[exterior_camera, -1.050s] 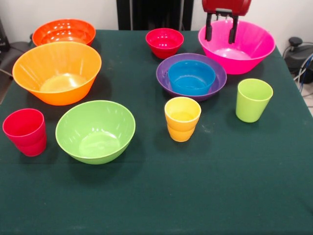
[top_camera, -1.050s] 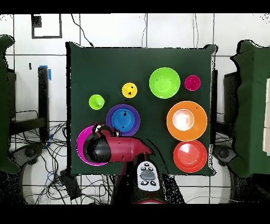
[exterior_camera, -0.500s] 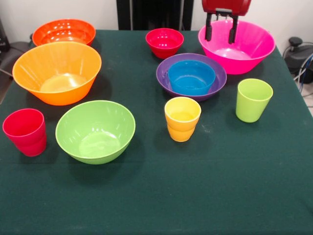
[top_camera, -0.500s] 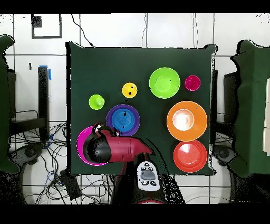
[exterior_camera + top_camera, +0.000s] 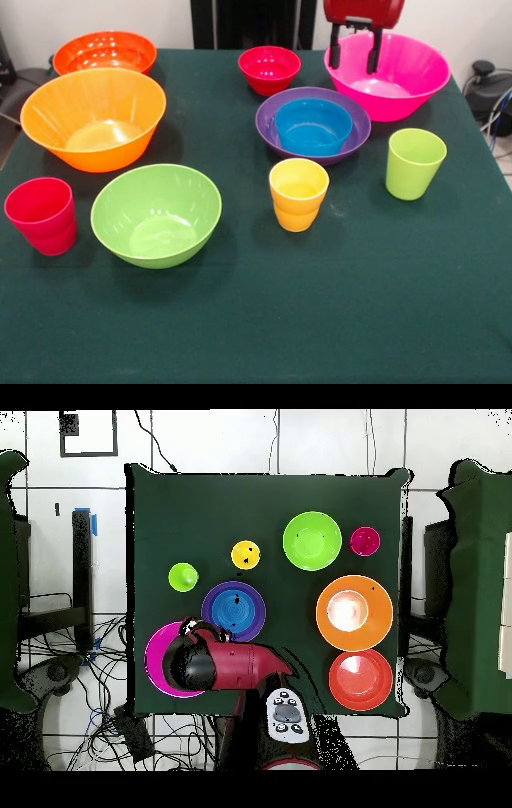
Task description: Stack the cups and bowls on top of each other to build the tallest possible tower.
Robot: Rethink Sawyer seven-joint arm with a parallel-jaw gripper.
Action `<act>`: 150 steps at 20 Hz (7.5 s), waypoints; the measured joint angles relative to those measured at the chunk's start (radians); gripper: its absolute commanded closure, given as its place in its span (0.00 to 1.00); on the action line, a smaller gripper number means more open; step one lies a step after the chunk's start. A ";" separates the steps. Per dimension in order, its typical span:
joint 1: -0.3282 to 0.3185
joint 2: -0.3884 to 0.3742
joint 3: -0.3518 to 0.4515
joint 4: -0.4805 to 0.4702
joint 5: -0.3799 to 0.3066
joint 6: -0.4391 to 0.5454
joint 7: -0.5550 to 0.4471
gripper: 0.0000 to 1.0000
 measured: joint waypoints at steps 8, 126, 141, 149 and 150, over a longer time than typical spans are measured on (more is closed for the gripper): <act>-0.032 -0.018 0.000 0.012 -0.005 0.000 0.000 0.00; -0.111 0.091 0.013 0.053 -0.116 -0.094 0.000 0.00; -0.025 0.023 0.017 0.113 -0.116 -0.094 0.000 0.00; 0.049 0.023 0.011 0.133 -0.116 -0.139 0.001 0.00; 0.055 0.025 0.008 0.134 -0.116 -0.152 0.002 0.00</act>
